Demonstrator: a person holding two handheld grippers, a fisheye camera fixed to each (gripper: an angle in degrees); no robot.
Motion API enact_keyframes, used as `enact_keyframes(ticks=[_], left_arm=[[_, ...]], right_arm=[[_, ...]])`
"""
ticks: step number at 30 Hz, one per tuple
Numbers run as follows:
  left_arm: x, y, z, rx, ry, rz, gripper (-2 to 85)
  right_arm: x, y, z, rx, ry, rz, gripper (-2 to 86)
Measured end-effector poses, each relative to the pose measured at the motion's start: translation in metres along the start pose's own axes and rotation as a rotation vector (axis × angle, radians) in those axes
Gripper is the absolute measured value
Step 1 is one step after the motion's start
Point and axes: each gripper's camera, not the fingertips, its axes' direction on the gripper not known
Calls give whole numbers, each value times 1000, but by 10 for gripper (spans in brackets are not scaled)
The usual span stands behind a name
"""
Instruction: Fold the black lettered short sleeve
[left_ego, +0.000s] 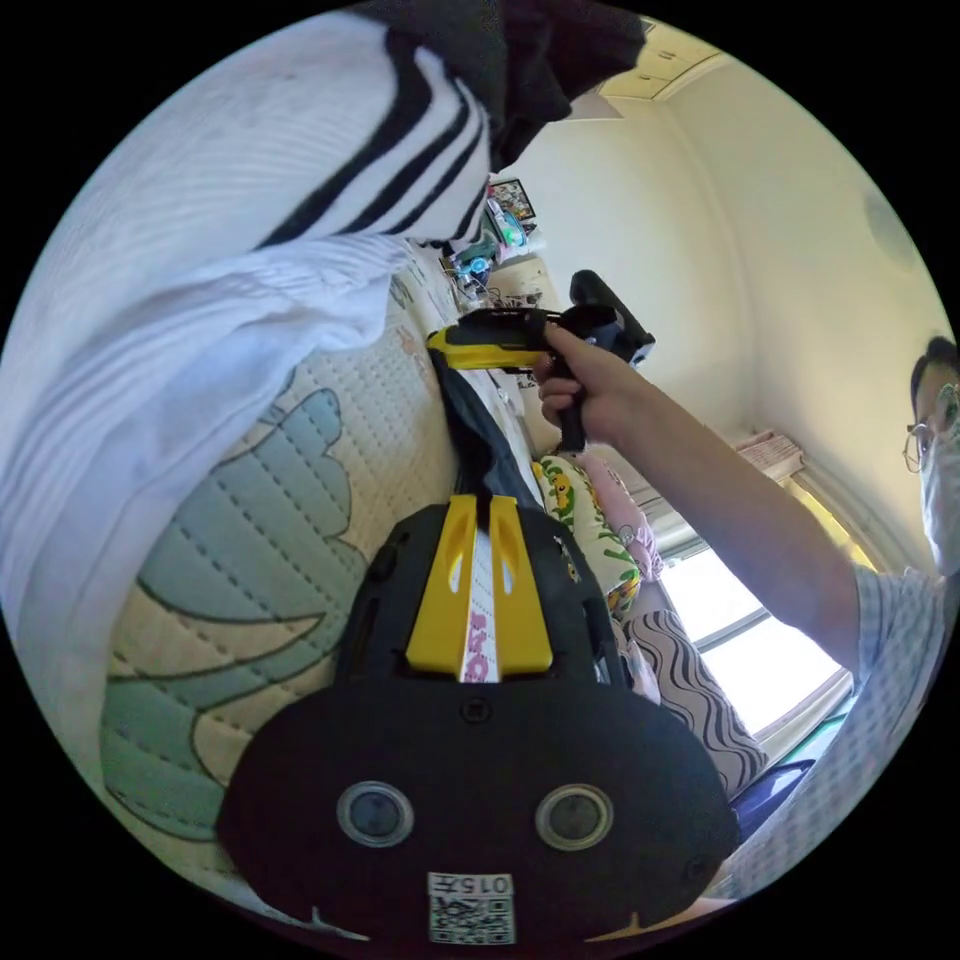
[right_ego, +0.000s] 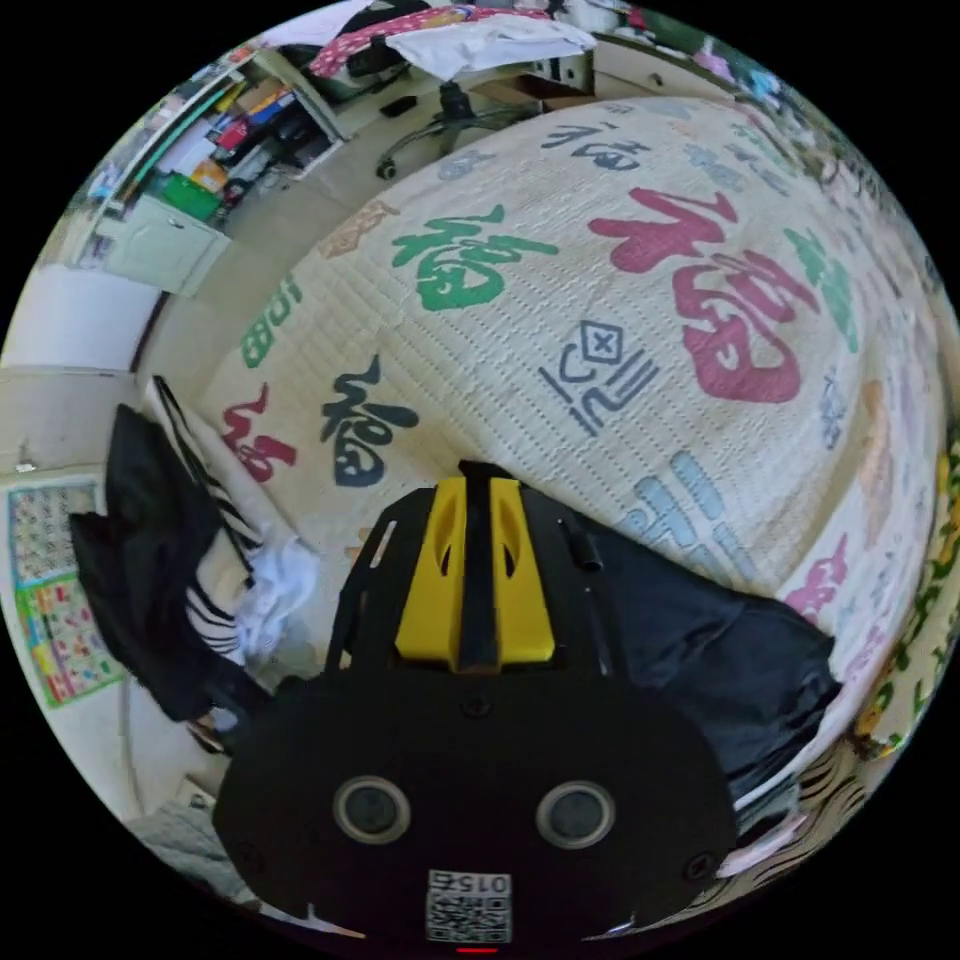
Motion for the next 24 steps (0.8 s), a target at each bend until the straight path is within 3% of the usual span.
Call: enact_keyframes(ticks=[3, 9, 12, 17, 20, 24], left_arm=[[6, 15, -3, 0, 1, -2, -1], [14, 52, -2, -7, 13, -19, 0], [43, 74, 3, 8, 198, 27, 1], [198, 175, 80, -243, -17, 622, 8], [208, 247, 138, -401, -110, 713, 19], [186, 309, 198, -660, -156, 675, 53]], right_arm=[[6, 10, -9, 17, 11, -40, 5], [87, 89, -97, 238, -219, 66, -5], [149, 155, -150, 345, -353, 94, -6], [275, 305, -205, 516, -554, 198, 2], [337, 386, -193, 510, -561, 338, 16], [394, 465, -156, 400, -614, 554, 44]])
